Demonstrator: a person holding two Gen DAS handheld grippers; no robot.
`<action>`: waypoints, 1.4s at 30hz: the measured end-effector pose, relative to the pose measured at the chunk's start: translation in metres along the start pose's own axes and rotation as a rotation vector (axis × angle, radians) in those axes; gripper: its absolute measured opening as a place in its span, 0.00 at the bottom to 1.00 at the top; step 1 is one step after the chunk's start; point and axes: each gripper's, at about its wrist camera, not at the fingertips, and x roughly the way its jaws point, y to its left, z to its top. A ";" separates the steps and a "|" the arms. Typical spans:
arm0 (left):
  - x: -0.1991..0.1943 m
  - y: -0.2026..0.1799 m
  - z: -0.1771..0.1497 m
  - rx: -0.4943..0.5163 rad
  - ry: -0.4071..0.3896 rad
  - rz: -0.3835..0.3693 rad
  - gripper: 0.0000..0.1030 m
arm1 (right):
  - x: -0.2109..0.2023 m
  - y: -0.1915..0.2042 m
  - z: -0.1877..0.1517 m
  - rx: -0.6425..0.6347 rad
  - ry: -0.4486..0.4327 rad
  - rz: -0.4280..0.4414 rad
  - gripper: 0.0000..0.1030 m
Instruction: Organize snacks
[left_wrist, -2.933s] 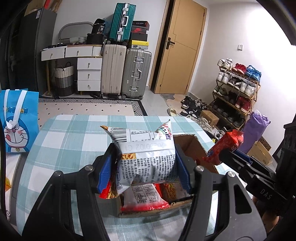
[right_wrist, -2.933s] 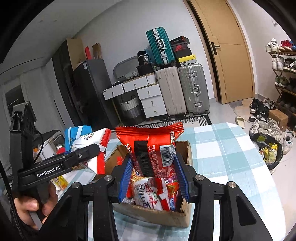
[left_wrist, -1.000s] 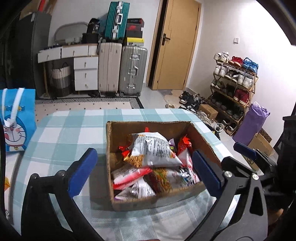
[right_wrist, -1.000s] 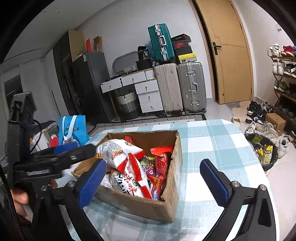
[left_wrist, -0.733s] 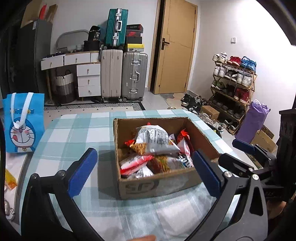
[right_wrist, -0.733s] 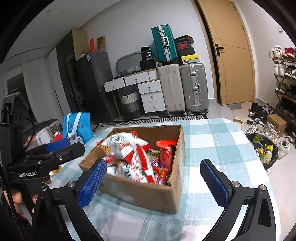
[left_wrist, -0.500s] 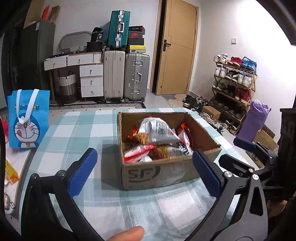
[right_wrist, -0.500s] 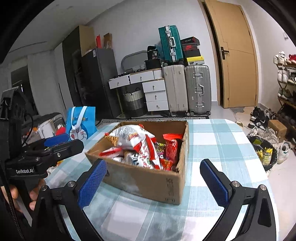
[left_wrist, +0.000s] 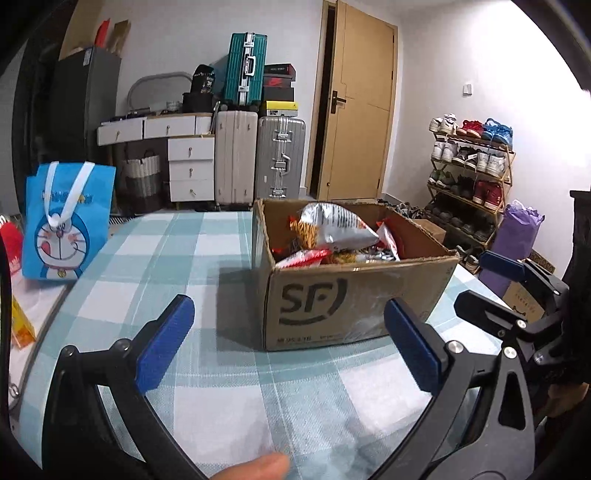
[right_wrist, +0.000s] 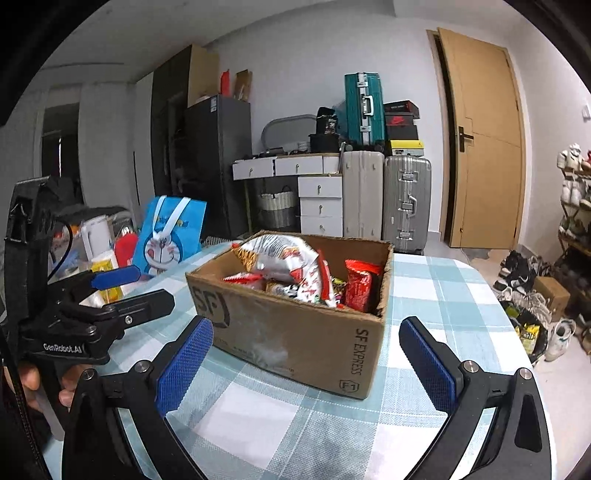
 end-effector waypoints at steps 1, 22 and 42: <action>0.000 0.001 -0.002 0.001 -0.002 0.007 1.00 | 0.000 0.003 -0.002 -0.015 -0.002 -0.002 1.00; -0.005 0.010 -0.017 -0.027 -0.030 0.030 1.00 | -0.019 -0.016 -0.013 0.064 -0.106 -0.065 1.00; -0.008 0.009 -0.017 -0.028 -0.032 0.029 1.00 | -0.016 -0.011 -0.016 0.035 -0.097 -0.059 1.00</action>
